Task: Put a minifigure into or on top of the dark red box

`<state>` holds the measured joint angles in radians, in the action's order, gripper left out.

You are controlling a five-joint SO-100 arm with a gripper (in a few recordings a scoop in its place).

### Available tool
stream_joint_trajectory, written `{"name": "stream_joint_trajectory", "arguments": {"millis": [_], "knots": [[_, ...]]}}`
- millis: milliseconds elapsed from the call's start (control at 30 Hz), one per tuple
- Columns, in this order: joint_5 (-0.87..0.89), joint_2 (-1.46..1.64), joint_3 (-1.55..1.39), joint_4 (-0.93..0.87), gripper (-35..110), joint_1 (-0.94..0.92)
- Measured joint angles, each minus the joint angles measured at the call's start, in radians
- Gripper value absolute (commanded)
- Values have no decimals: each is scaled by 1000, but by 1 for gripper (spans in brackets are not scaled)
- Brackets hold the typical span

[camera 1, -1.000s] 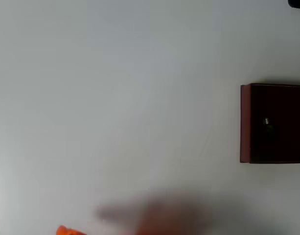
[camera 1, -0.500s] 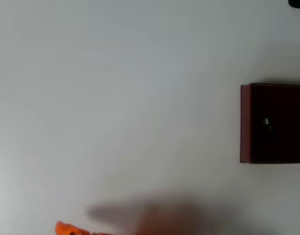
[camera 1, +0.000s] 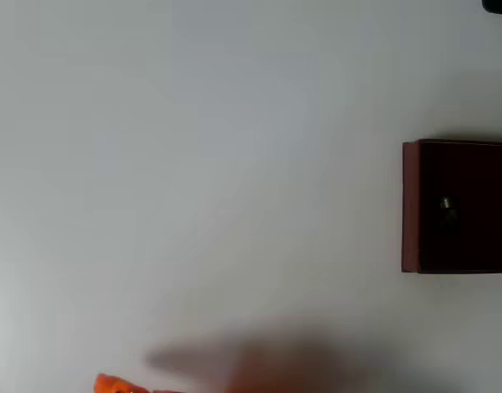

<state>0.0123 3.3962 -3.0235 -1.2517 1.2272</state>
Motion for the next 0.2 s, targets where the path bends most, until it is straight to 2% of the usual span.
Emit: {"name": "stream_joint_trajectory", "arguments": {"millis": [200], "knots": [[-3,0,0,0,3,0]]}}
